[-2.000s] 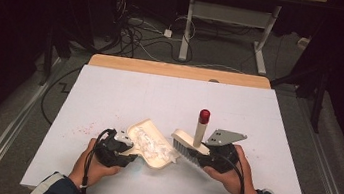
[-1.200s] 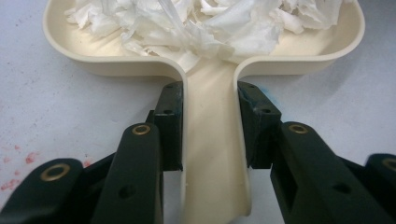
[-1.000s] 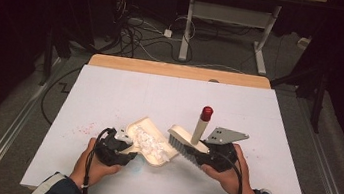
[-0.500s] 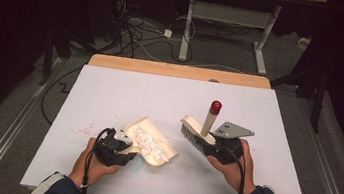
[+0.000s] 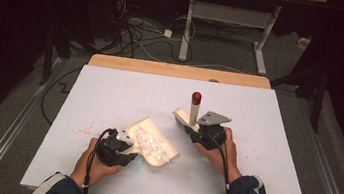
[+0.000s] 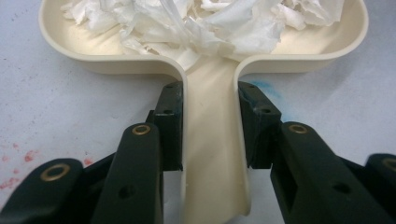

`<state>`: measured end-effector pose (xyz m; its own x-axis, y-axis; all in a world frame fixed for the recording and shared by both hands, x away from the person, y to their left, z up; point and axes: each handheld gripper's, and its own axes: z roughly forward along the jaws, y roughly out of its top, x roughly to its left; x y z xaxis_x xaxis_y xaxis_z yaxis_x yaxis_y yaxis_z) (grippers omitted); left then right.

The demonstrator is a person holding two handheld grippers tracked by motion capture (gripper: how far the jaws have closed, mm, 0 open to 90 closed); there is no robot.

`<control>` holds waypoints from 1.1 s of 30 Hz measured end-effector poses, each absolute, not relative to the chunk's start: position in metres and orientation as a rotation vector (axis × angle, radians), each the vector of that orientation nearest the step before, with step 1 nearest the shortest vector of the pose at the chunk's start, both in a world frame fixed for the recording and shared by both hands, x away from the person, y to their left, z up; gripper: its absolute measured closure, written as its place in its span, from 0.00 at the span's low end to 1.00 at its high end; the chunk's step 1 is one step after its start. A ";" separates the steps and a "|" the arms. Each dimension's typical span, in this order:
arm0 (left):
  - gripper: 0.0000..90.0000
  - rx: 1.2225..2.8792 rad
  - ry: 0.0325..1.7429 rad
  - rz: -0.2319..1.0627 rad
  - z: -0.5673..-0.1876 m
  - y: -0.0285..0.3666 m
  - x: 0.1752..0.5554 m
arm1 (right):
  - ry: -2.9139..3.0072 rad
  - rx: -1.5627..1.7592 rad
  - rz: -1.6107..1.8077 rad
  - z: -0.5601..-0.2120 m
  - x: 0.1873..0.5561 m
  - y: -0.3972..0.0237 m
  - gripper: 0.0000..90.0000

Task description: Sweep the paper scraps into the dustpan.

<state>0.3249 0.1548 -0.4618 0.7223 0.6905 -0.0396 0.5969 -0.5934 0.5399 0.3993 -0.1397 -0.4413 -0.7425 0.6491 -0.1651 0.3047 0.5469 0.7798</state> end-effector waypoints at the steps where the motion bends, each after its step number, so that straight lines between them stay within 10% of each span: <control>1: 0.70 2.396 0.976 0.235 -0.462 0.155 0.325 | 2.369 0.756 1.054 -0.441 0.397 -0.137 0.75; 33: 0.70 2.405 0.971 0.250 -0.461 0.153 0.325 | 2.421 0.736 1.177 -0.408 0.362 -0.153 0.75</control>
<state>0.3246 0.1534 -0.4615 0.7245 0.6888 -0.0253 0.5907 -0.6015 0.5378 0.3623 -0.1526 -0.4079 -0.8044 0.5883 -0.0825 0.2984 0.5202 0.8003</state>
